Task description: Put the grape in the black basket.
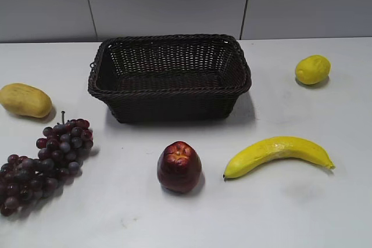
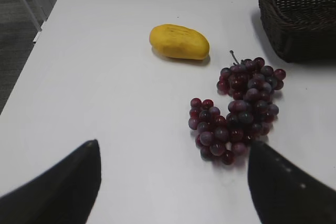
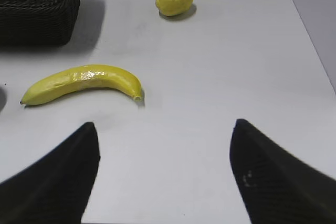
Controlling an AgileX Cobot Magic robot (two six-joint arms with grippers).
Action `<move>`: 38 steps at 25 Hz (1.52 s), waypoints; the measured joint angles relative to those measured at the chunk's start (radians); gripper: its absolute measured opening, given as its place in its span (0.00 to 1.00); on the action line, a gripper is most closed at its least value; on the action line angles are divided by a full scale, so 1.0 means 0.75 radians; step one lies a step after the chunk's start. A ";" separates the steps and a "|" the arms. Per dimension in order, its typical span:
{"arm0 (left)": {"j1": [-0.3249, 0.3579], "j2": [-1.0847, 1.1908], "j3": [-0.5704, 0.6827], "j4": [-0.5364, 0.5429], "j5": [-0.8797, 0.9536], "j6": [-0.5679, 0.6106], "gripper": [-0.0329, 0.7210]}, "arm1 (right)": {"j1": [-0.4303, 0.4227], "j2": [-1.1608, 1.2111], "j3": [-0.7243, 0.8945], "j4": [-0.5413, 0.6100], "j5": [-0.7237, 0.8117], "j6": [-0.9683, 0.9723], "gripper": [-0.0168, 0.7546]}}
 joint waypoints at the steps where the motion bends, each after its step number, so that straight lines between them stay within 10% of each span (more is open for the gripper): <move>1: 0.000 0.000 0.000 0.000 0.000 0.000 0.91 | 0.000 0.000 0.000 0.000 0.000 0.000 0.79; 20: 0.003 0.058 -0.012 -0.013 -0.032 0.000 0.89 | 0.000 0.000 0.000 0.000 0.000 0.000 0.79; 38: -0.039 1.257 -0.380 -0.367 -0.253 0.158 0.88 | 0.000 0.000 0.000 0.000 0.000 0.000 0.79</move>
